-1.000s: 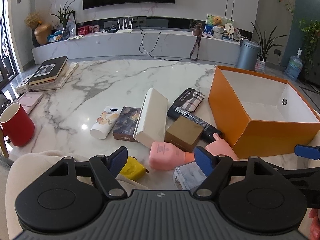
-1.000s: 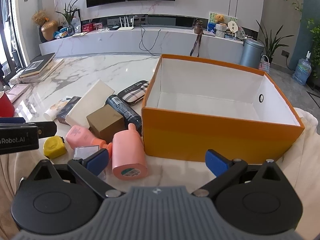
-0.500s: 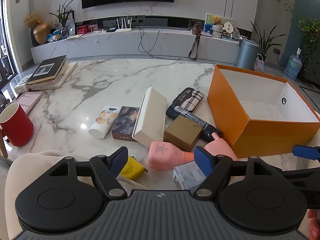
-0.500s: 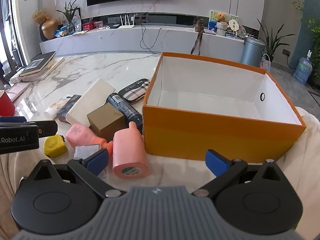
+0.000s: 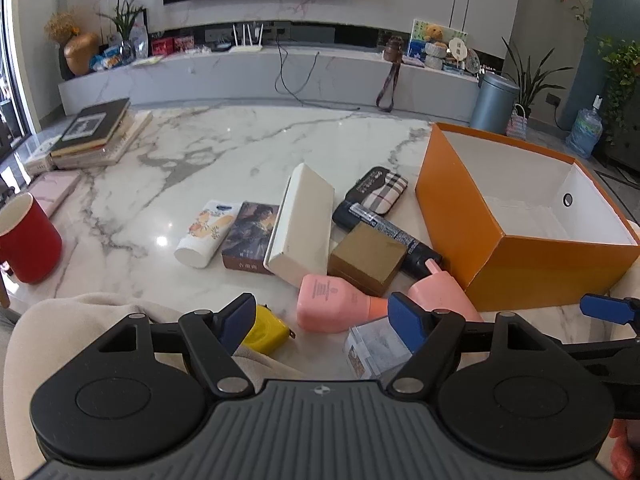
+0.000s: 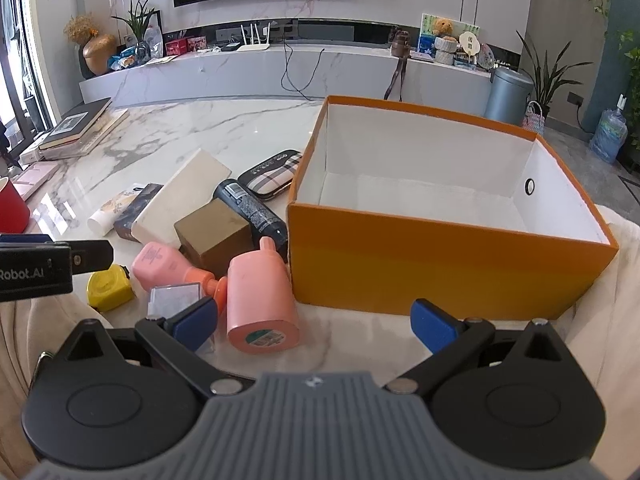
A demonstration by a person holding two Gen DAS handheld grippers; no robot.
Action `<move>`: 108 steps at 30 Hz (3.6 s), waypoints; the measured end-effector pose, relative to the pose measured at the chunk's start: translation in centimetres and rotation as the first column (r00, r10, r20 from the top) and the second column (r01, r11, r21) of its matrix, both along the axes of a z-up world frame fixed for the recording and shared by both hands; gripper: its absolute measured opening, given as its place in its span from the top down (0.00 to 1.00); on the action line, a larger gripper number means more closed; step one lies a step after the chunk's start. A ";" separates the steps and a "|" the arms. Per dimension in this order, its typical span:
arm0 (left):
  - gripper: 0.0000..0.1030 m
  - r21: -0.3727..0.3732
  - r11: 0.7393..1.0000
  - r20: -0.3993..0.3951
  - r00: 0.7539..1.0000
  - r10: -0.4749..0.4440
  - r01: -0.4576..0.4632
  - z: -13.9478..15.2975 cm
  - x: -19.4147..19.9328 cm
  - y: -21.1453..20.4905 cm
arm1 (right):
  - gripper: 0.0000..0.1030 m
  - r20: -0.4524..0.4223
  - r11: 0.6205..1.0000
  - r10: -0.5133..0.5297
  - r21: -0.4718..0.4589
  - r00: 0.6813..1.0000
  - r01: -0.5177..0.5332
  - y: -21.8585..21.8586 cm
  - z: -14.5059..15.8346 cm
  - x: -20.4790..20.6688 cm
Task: Organize rigid objects
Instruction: 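Grasp the clear plastic cube with the right tool while the left tool grasps the yellow tape measure, then carry both items into the orange box and release the tape measure from the left tool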
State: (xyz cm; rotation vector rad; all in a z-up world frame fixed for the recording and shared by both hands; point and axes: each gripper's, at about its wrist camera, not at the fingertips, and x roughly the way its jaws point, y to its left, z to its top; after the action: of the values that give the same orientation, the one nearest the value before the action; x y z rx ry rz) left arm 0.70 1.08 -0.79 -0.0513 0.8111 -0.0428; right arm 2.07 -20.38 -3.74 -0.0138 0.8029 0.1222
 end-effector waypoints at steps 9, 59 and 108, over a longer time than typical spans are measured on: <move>0.20 -0.088 0.996 -0.066 0.997 0.029 -0.034 -0.4 1.7 2.6 | 0.10 -0.028 0.992 0.088 0.096 0.996 -0.085 0.6 -0.7 0.7; 0.43 0.199 0.835 -0.475 0.796 -0.376 0.513 -8.4 10.4 2.2 | 0.51 -0.304 0.916 0.399 0.166 0.865 -0.365 8.6 -6.0 7.9; 0.44 0.201 0.726 -0.106 0.752 -0.651 0.657 2.4 18.7 -16.4 | 0.54 -0.145 0.981 0.191 0.010 0.971 -0.191 -8.8 2.2 19.1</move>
State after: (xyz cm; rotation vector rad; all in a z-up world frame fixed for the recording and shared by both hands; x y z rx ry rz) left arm 19.37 -15.30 1.57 0.4639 0.8240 -0.6279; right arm 21.16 -29.16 -1.58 -0.0876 0.9471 0.3067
